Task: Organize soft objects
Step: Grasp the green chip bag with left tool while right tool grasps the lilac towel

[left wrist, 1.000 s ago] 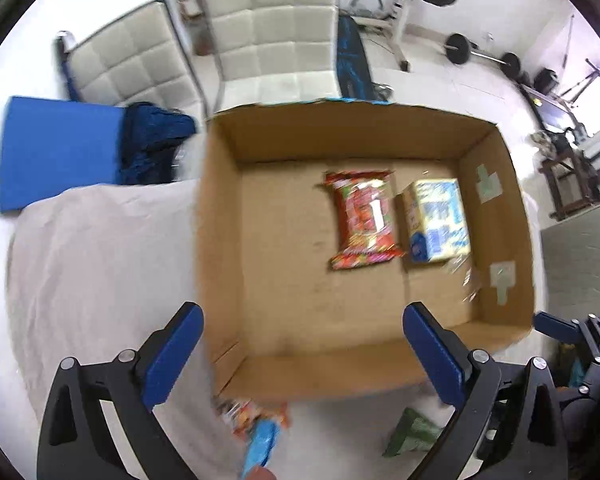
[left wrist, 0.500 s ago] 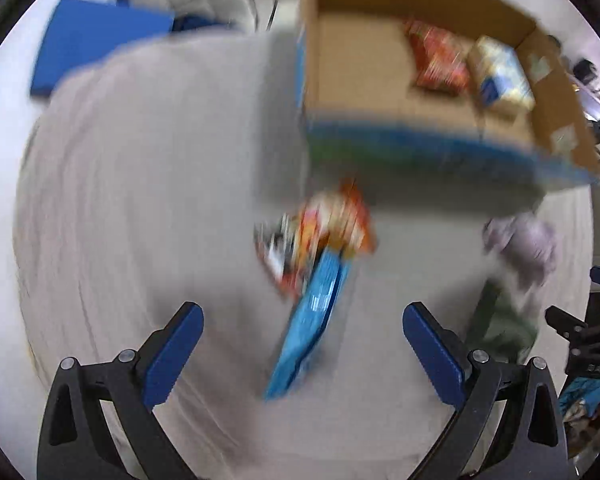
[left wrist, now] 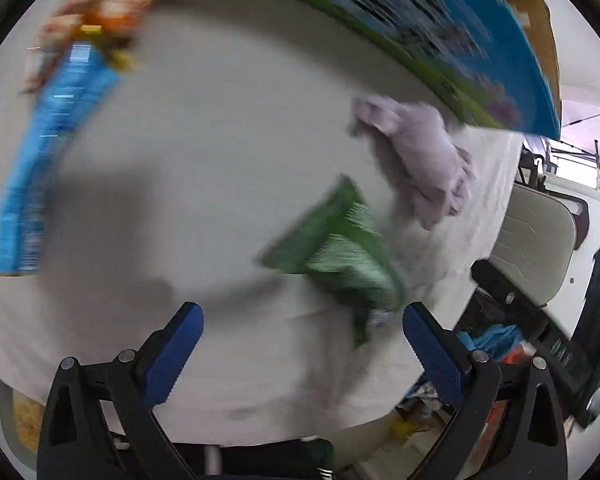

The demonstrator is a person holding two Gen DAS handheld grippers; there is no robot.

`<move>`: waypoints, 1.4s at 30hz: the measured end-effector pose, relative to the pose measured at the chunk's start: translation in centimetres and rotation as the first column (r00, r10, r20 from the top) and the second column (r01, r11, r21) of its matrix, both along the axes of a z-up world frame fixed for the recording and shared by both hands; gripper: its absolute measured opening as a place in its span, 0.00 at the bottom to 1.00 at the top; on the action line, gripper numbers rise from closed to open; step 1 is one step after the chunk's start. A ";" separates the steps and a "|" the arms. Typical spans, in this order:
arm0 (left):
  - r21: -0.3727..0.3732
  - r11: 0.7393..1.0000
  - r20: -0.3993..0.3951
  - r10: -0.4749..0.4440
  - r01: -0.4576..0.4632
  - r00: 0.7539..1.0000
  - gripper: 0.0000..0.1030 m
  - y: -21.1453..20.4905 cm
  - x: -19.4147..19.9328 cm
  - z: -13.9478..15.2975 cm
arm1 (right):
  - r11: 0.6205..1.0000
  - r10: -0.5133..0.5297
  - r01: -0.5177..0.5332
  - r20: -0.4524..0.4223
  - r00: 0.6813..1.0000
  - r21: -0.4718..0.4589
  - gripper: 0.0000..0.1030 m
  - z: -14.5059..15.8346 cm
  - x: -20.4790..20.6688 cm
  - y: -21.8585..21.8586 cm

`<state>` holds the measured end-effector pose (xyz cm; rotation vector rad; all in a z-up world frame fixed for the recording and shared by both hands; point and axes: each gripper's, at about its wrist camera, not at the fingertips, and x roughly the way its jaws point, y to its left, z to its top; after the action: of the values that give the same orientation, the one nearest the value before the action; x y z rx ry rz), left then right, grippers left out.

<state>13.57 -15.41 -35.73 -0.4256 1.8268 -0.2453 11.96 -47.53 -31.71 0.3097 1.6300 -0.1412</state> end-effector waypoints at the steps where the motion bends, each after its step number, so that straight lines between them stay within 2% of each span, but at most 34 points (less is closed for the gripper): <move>1: 0.004 1.000 -0.017 0.005 -0.005 1.000 0.99 -1.1 0.0 -0.5 | 1.000 -0.020 0.020 -0.004 1.000 -0.001 1.00 0.0 -0.4 -0.8; 4: -0.033 0.997 -0.097 0.060 -0.063 0.993 0.99 -3.4 0.0 -2.5 | 0.997 -0.073 0.073 -0.013 0.997 -0.005 1.00 -0.2 -2.1 -3.1; 7: -0.009 0.998 -0.118 0.054 -0.055 0.992 0.99 -5.5 0.3 -3.7 | 0.995 -0.104 0.104 -0.022 0.994 -0.009 1.00 -0.2 -3.5 -4.9; 9: 0.028 1.000 -0.084 0.001 0.001 0.996 0.87 -7.0 0.1 -4.2 | 0.994 -0.106 0.106 -0.023 0.994 -0.008 1.00 -0.1 -3.9 -5.7; 10: 0.064 0.996 -0.061 -0.061 0.065 0.996 0.71 -8.0 0.1 -4.1 | 0.996 -0.093 0.093 -0.022 0.995 -0.006 1.00 0.0 -4.0 -5.9; 11: 0.100 0.986 -0.040 -0.132 0.136 0.990 0.66 -8.8 -0.1 -4.0 | 0.997 -0.081 0.080 -0.017 0.997 -0.005 1.00 0.2 -4.1 -6.1; 13: 0.131 0.969 0.002 -0.212 0.210 0.977 0.63 -9.5 -0.4 -3.6 | 0.999 -0.031 0.031 -0.005 1.000 -0.006 1.00 0.6 -3.7 -5.6; 16: 0.214 0.928 0.067 -0.326 0.306 0.943 0.54 -9.4 -0.8 -2.1 | 0.995 0.095 -0.094 0.037 0.995 -0.027 1.00 1.3 -1.6 -2.9; 18: 0.284 0.898 0.104 -0.376 0.335 0.921 0.53 -8.5 -0.7 -1.3 | 0.983 0.176 -0.173 0.065 0.982 -0.052 1.00 1.6 -0.2 -1.1; 21: 0.345 0.878 0.124 -0.393 0.332 0.911 0.53 -6.5 0.2 -0.9 | 0.950 0.305 -0.296 0.098 0.947 -0.102 1.00 1.1 2.4 2.6; 24: 0.374 0.869 0.120 -0.391 0.323 0.913 0.53 -4.5 0.9 -1.0 | 0.911 0.403 -0.388 0.101 0.910 -0.138 0.99 0.1 5.0 6.2; 27: 0.357 0.885 0.117 -0.358 0.297 0.926 0.54 -3.5 1.2 -1.2 | 0.876 0.470 -0.453 0.087 0.878 -0.165 0.97 -1.2 7.0 9.0; 28: 0.338 0.900 0.113 -0.330 0.276 0.937 0.54 -2.9 1.3 -1.4 | 0.866 0.486 -0.468 0.076 0.871 -0.176 0.90 -1.6 7.5 9.7; 29: 0.319 0.913 0.105 -0.303 0.256 0.947 0.54 -3.0 1.2 -1.5 | 0.859 0.496 -0.480 0.058 0.866 -0.178 0.76 -2.2 7.8 10.2; 30: 0.284 0.933 0.087 -0.254 0.220 0.963 0.54 -2.4 1.4 -1.9 | 0.857 0.499 -0.486 0.042 0.866 -0.168 0.56 -2.6 8.1 10.7; 32: 0.219 0.964 0.057 -0.165 0.148 0.985 0.54 -1.6 1.5 -2.4 | 0.881 0.463 -0.460 0.000 0.886 -0.110 0.51 -3.6 8.4 11.0; 34: 0.207 0.972 0.055 -0.126 0.112 0.991 0.54 -0.9 1.6 -2.5 | 0.918 0.385 -0.387 -0.038 0.922 -0.082 0.49 -3.9 7.9 10.5; 36: 0.205 0.972 0.054 -0.129 0.115 0.990 0.54 -0.5 1.7 -2.5 | 0.957 0.287 -0.289 -0.089 0.954 -0.008 0.48 -4.1 7.2 9.4; 38: 0.228 0.964 0.063 -0.156 0.138 0.986 0.54 -0.6 2.0 -2.4 | 0.977 0.203 -0.192 -0.123 0.971 0.096 0.49 -4.1 6.5 8.5; 40: 0.265 0.950 0.071 -0.191 0.166 0.979 0.54 -1.8 2.3 -2.5 | 0.976 0.157 -0.135 -0.127 0.979 0.169 0.49 -3.8 6.2 7.9; 42: 0.298 0.935 0.085 -0.225 0.190 0.971 0.54 -3.1 2.3 -2.6 | 0.975 0.153 -0.129 -0.127 0.980 0.182 0.51 -3.5 6.3 7.7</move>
<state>15.82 -18.49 -38.34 -0.0118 1.7575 -0.1413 18.25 -39.83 -35.25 0.3210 1.8017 0.0896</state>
